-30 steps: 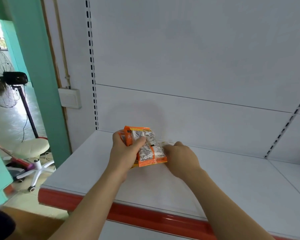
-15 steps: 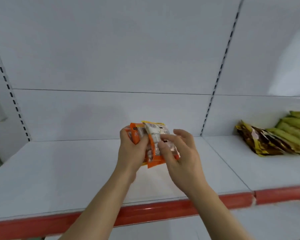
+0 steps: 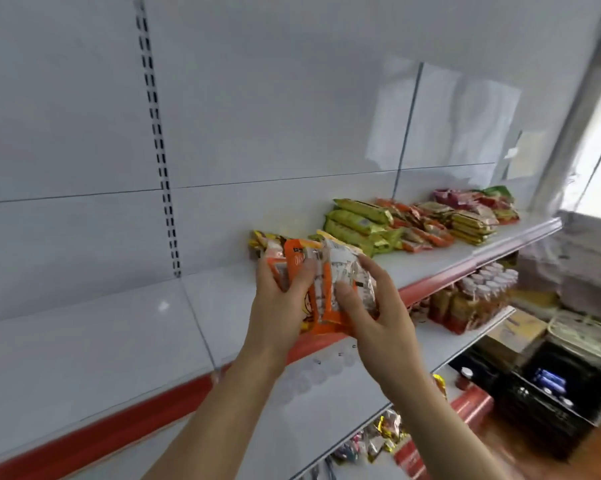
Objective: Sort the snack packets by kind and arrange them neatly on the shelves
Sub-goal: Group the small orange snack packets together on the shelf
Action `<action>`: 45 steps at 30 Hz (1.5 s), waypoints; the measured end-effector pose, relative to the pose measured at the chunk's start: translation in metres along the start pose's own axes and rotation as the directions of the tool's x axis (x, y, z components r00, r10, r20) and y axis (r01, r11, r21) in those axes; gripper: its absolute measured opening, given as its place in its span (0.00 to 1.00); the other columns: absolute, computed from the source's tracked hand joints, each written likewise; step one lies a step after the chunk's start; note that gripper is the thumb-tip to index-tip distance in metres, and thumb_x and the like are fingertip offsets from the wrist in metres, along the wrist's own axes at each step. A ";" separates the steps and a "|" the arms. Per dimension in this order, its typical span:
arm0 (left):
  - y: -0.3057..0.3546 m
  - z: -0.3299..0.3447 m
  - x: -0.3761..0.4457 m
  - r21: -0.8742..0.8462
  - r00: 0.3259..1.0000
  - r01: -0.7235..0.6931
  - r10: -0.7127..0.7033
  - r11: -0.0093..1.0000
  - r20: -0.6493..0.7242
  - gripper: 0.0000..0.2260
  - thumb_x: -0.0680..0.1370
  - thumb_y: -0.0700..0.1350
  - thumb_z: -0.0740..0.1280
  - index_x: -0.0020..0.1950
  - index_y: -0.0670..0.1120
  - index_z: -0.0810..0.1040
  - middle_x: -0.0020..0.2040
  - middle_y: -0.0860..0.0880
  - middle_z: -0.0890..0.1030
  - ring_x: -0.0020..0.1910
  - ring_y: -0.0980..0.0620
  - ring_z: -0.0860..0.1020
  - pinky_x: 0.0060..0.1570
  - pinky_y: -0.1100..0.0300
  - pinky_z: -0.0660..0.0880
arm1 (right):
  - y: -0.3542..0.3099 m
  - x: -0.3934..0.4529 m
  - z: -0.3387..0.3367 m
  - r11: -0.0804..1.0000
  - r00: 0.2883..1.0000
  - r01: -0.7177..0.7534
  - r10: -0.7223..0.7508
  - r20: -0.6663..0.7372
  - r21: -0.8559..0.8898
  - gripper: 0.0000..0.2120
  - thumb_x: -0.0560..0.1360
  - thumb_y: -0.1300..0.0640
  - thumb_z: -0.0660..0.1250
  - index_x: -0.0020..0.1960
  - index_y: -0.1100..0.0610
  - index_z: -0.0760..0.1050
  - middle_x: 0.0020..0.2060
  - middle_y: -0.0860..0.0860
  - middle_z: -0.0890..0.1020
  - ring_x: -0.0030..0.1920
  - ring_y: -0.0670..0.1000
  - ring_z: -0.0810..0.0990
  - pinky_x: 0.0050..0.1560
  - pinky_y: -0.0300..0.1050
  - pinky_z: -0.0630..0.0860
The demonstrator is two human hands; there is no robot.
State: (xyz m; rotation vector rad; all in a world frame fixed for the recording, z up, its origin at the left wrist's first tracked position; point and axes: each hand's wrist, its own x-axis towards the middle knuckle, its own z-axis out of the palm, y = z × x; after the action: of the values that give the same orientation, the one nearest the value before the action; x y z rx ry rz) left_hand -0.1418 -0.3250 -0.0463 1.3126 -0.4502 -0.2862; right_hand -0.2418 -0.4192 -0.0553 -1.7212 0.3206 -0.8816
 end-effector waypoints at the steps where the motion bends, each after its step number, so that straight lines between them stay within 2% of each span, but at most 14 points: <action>1: -0.006 0.022 0.003 0.010 1.000 0.014 -0.014 1.000 0.001 0.18 0.79 0.57 0.71 0.67 0.56 0.74 0.54 0.55 0.86 0.50 0.54 0.87 0.54 0.47 0.84 | 0.007 0.004 -0.019 1.000 1.000 -0.018 0.018 -0.023 0.007 0.21 0.76 0.42 0.68 0.67 0.35 0.68 0.47 0.39 0.85 0.44 0.46 0.86 0.50 0.52 0.83; 5: -0.024 0.100 0.022 0.068 0.997 0.062 -0.065 0.996 0.052 0.20 0.77 0.59 0.73 0.65 0.54 0.74 0.54 0.53 0.86 0.47 0.55 0.87 0.46 0.55 0.85 | 0.031 0.027 -0.086 0.997 0.993 -0.053 0.058 -0.103 0.048 0.23 0.77 0.44 0.68 0.70 0.38 0.67 0.50 0.42 0.84 0.46 0.49 0.86 0.50 0.55 0.84; 9: -0.046 0.166 0.050 0.082 0.986 0.119 -0.127 0.989 0.104 0.18 0.79 0.58 0.71 0.65 0.53 0.72 0.55 0.51 0.85 0.48 0.52 0.87 0.48 0.49 0.86 | 0.061 0.061 -0.139 0.997 0.986 -0.074 0.076 -0.148 0.016 0.22 0.77 0.43 0.67 0.69 0.36 0.66 0.48 0.35 0.83 0.47 0.48 0.86 0.50 0.53 0.84; 12: -0.063 0.215 0.082 0.051 0.977 0.153 -0.159 0.987 0.139 0.15 0.81 0.52 0.70 0.65 0.52 0.72 0.54 0.49 0.85 0.43 0.50 0.88 0.40 0.51 0.85 | 0.083 0.096 -0.177 0.997 0.979 -0.077 0.075 -0.190 -0.005 0.23 0.77 0.43 0.67 0.70 0.37 0.66 0.51 0.41 0.83 0.48 0.47 0.86 0.50 0.53 0.84; 18: -0.091 0.293 0.162 0.005 0.978 0.093 -0.092 0.996 0.190 0.22 0.76 0.58 0.70 0.69 0.62 0.72 0.59 0.53 0.85 0.55 0.46 0.86 0.54 0.39 0.83 | 0.119 0.192 -0.232 0.990 0.966 -0.131 0.139 -0.218 0.048 0.25 0.76 0.39 0.67 0.71 0.38 0.66 0.58 0.49 0.82 0.49 0.50 0.86 0.48 0.54 0.84; 21: -0.100 0.322 0.203 0.030 0.989 0.021 -0.025 0.999 0.146 0.24 0.77 0.55 0.71 0.72 0.59 0.70 0.58 0.56 0.84 0.56 0.53 0.84 0.57 0.45 0.82 | 0.134 0.238 -0.253 0.994 0.971 -0.107 0.103 -0.216 -0.008 0.24 0.77 0.41 0.67 0.71 0.38 0.67 0.56 0.48 0.83 0.47 0.48 0.87 0.49 0.51 0.84; 26: -0.107 0.355 0.255 0.167 0.999 -0.031 0.027 0.985 0.025 0.31 0.80 0.51 0.72 0.79 0.53 0.61 0.64 0.53 0.80 0.52 0.58 0.81 0.42 0.65 0.79 | 0.169 0.307 -0.280 0.992 0.983 -0.066 0.046 -0.176 -0.111 0.27 0.76 0.37 0.68 0.73 0.38 0.66 0.65 0.44 0.78 0.55 0.45 0.83 0.55 0.49 0.82; 28: -0.107 0.364 0.274 0.233 0.998 -0.022 0.037 0.972 -0.059 0.33 0.79 0.53 0.74 0.78 0.50 0.60 0.65 0.49 0.79 0.56 0.51 0.82 0.49 0.55 0.83 | 0.180 0.338 -0.287 0.983 0.991 -0.051 0.028 -0.131 -0.176 0.27 0.76 0.36 0.66 0.73 0.35 0.64 0.69 0.42 0.73 0.60 0.43 0.78 0.58 0.46 0.79; 30: -0.107 0.371 0.291 0.295 0.990 -0.013 0.054 0.955 -0.129 0.36 0.77 0.55 0.76 0.77 0.47 0.61 0.65 0.47 0.79 0.61 0.45 0.81 0.59 0.44 0.82 | 0.188 0.368 -0.292 0.972 0.997 -0.048 0.033 -0.069 -0.228 0.25 0.79 0.38 0.64 0.75 0.37 0.64 0.66 0.43 0.73 0.54 0.40 0.76 0.52 0.38 0.74; 34: -0.102 0.387 0.316 0.461 0.962 0.010 0.118 0.888 -0.247 0.49 0.75 0.57 0.76 0.84 0.44 0.49 0.80 0.43 0.64 0.78 0.42 0.67 0.76 0.48 0.67 | 0.208 0.421 -0.298 0.959 0.996 0.020 0.006 0.092 -0.281 0.25 0.79 0.37 0.60 0.75 0.39 0.64 0.70 0.45 0.71 0.62 0.45 0.76 0.65 0.48 0.73; 36: -0.105 0.396 0.327 0.563 0.955 0.056 0.121 0.825 -0.272 0.51 0.76 0.58 0.75 0.85 0.44 0.43 0.82 0.42 0.60 0.80 0.42 0.63 0.76 0.49 0.64 | 0.220 0.441 -0.301 0.907 0.983 0.097 -0.022 0.184 -0.409 0.25 0.81 0.39 0.57 0.76 0.43 0.63 0.74 0.48 0.65 0.72 0.50 0.67 0.72 0.47 0.65; 39: -0.122 0.402 0.335 0.770 0.946 0.110 0.172 0.628 -0.276 0.45 0.77 0.67 0.67 0.83 0.44 0.52 0.76 0.40 0.70 0.72 0.39 0.73 0.69 0.44 0.74 | 0.240 0.456 -0.301 0.721 0.950 0.256 -0.065 0.305 -0.644 0.24 0.83 0.42 0.52 0.76 0.48 0.66 0.77 0.53 0.59 0.78 0.56 0.56 0.76 0.53 0.59; 42: -0.139 0.405 0.333 0.901 0.944 0.214 0.159 0.376 -0.291 0.41 0.80 0.69 0.58 0.84 0.44 0.53 0.81 0.36 0.61 0.79 0.34 0.61 0.77 0.42 0.62 | 0.257 0.458 -0.302 0.677 0.890 0.433 -0.217 0.401 -0.595 0.22 0.85 0.54 0.53 0.78 0.54 0.63 0.75 0.53 0.67 0.77 0.56 0.62 0.74 0.53 0.63; 45: -0.147 0.401 0.324 0.967 0.921 0.213 0.301 0.144 -0.247 0.37 0.81 0.69 0.54 0.83 0.47 0.59 0.81 0.36 0.58 0.79 0.33 0.57 0.78 0.40 0.58 | 0.264 0.458 -0.307 0.727 0.856 0.501 -0.338 0.391 -0.469 0.23 0.83 0.61 0.57 0.77 0.52 0.66 0.71 0.52 0.72 0.72 0.54 0.68 0.68 0.49 0.69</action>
State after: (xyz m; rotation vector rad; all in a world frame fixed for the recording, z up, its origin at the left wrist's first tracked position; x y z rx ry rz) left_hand -0.0387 -0.8514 -0.0627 2.6650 -0.2953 0.5034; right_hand -0.0849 -1.0094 -0.0853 -2.5127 -0.0319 -0.9011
